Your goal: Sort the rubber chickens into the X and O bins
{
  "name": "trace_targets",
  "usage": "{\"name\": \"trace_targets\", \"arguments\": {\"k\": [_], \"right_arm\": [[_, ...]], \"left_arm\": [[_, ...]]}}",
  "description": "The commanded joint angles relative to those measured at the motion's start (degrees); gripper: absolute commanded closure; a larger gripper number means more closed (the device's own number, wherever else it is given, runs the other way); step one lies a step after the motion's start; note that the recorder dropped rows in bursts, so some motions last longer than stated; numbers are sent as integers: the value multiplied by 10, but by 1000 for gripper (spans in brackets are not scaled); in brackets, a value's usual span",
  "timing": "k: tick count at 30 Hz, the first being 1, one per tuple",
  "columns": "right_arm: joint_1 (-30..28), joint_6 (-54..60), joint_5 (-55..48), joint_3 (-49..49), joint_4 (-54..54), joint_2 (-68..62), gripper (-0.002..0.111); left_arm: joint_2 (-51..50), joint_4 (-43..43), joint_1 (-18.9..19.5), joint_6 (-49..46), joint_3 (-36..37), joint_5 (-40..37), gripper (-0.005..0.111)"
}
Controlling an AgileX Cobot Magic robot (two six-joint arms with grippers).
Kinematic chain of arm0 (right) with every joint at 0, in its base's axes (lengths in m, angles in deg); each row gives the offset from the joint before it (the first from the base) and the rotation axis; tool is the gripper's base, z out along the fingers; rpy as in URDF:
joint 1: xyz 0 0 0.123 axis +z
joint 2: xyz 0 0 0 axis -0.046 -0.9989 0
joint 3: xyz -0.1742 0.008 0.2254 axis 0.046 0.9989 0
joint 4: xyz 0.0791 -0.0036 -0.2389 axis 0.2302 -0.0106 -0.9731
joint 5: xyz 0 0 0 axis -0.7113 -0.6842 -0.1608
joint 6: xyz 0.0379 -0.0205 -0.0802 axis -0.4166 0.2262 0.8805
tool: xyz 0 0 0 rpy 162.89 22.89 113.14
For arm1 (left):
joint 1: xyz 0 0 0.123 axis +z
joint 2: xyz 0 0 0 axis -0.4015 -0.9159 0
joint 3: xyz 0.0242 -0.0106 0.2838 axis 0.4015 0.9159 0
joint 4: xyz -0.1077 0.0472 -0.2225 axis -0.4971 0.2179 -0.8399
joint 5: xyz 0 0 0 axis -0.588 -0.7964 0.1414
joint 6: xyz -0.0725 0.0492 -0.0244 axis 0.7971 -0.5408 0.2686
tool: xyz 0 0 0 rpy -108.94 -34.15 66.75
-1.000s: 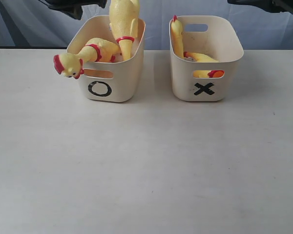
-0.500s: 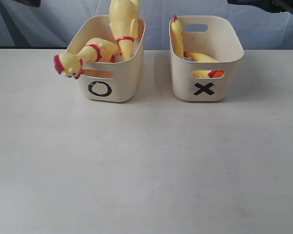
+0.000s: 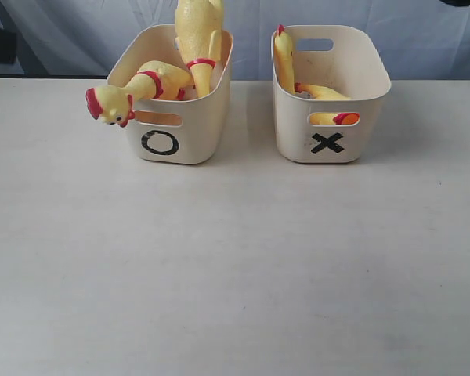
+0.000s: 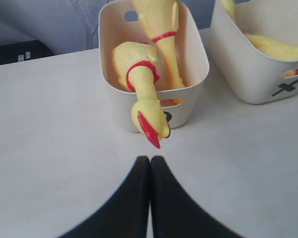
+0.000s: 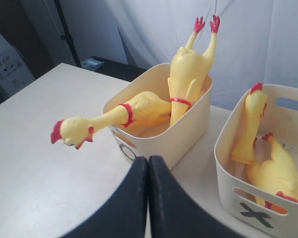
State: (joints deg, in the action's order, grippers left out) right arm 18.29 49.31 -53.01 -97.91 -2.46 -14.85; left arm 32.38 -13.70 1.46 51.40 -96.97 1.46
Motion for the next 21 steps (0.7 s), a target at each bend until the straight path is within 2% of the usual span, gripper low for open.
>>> {"name": "trace_targets", "arguments": {"k": [1, 5, 8, 11, 18, 21], "right_arm": [[-9, 2, 3, 15, 3, 87, 108], [-68, 2, -1, 27, 18, 181, 108], [-109, 2, 9, 27, 18, 228, 108], [-115, 2, 20, 27, 18, 254, 108], [-117, 2, 20, 27, 18, 282, 108], [-137, 2, 16, 27, 23, 305, 108]], "left_arm": [[68, -35, -3, -49, 97, 101, 107], [103, -38, -3, -75, 157, 159, 107], [109, -33, -3, -71, 170, 108, 107], [109, -23, -3, -71, 170, 70, 107], [109, -17, -3, -71, 170, 74, 107], [133, -9, 8, -72, 172, 74, 107]]}}
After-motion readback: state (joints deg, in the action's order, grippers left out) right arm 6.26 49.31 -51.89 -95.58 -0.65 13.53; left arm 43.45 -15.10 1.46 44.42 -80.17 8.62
